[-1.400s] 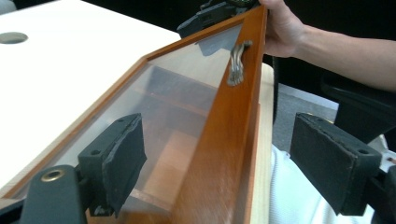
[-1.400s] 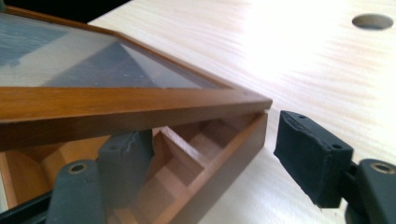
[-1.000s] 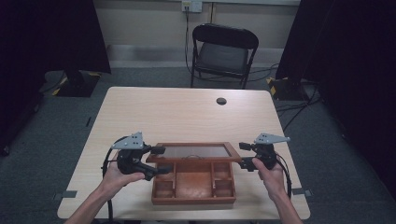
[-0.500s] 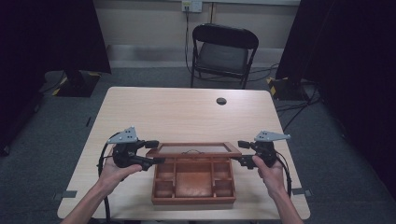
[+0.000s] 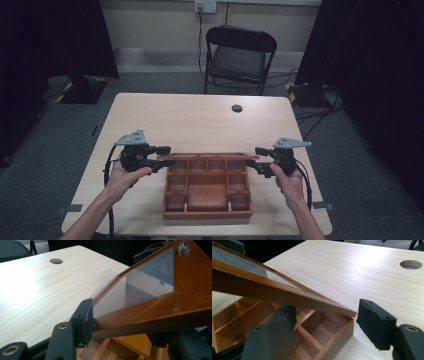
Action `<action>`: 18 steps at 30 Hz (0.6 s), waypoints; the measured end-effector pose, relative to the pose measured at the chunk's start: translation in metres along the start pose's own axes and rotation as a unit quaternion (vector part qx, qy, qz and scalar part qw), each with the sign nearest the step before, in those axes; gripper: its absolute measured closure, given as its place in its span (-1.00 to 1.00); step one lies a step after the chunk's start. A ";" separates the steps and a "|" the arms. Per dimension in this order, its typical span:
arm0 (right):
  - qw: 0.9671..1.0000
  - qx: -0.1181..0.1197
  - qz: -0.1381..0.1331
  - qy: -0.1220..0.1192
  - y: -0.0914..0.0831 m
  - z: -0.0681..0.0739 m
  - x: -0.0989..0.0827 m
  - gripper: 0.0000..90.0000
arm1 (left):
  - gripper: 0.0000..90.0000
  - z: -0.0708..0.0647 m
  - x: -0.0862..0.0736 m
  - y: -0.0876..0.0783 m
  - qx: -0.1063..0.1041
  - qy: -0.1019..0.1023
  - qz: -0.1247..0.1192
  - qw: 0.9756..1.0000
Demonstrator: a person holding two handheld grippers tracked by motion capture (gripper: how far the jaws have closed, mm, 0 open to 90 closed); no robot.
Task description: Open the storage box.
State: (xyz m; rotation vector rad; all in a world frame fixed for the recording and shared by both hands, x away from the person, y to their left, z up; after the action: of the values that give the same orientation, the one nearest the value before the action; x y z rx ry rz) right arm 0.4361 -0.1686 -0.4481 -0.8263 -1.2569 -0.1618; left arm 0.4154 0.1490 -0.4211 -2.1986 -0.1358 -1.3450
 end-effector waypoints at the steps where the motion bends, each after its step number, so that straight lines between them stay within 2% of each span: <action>1: 1.000 0.000 0.000 0.000 0.000 0.000 0.000 -0.33 | 0.01 0.000 0.000 0.001 0.000 0.001 0.000 1.000; 2: 1.000 0.009 -0.005 0.006 0.000 0.000 0.000 -0.43 | 0.03 0.000 0.000 0.001 0.000 0.005 0.004 1.000; 8: 1.000 0.011 -0.011 0.002 -0.001 0.000 0.005 -0.43 | 0.10 0.001 0.002 0.002 0.006 0.011 -0.004 1.000; 13: 1.000 0.012 -0.012 -0.002 0.003 0.003 0.009 -0.43 | 0.12 0.003 0.003 0.002 0.004 0.012 -0.005 1.000; 14: 1.000 0.012 -0.013 -0.004 0.004 0.003 0.011 -0.43 | 0.12 0.003 0.004 0.003 0.001 0.006 -0.010 1.000; 18: 1.000 0.011 -0.011 -0.009 0.009 0.003 0.015 -0.42 | 0.13 0.005 0.006 0.003 0.002 0.005 -0.008 1.000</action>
State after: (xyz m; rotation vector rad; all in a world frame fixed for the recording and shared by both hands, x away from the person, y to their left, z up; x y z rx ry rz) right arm 0.4433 -0.1553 -0.4392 -0.7968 -1.2825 -0.1595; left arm 0.4237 0.1479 -0.4189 -2.1928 -0.1535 -1.3629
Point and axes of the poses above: each handheld gripper's, and its own axes: y roughly forward along the jaws, x roughly out of its top, z roughly to its left, the point moved 8 cm from there along y, roughly forward along the jaws, and after that the axes turned 9 degrees about -y, right-handed, at the moved point
